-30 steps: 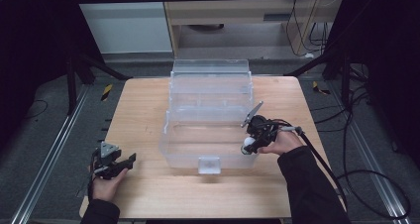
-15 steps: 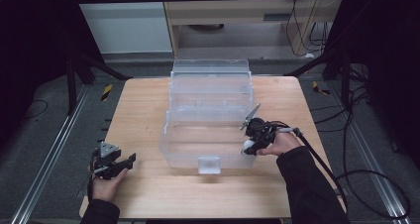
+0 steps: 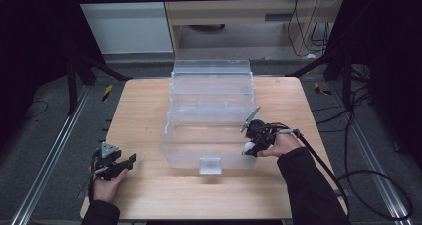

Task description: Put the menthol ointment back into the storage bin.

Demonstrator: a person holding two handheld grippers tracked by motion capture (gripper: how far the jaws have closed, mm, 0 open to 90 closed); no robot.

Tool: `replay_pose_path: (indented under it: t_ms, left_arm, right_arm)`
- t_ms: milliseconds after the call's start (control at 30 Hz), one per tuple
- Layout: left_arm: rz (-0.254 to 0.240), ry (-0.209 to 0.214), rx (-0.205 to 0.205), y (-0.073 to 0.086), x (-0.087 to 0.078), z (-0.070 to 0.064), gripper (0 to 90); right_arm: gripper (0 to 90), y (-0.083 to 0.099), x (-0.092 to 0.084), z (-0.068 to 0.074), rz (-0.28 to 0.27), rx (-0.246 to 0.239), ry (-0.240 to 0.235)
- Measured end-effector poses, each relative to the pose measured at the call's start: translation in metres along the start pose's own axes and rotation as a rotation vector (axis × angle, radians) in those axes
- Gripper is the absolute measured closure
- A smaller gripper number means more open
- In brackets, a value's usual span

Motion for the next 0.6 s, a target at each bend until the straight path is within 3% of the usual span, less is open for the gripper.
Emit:
replay_pose_path:
  t_ms: [600]
  left_arm:
    - [0.005, 0.001, 0.003, 0.0004, 0.0003, -0.0002, 37.7]
  right_arm:
    - [49.7, -0.0002, 0.0005, 0.0002, -0.003, -0.001, 0.004]
Point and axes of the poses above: each handheld gripper's, and its own axes: x roughly forward along the jaws, y roughly out of its underside, z roughly to its left, the point moved 7 cm from there along x, roughly forward along the jaws, and after that the axes turned 1 degree about z, right-handed, at the moved point
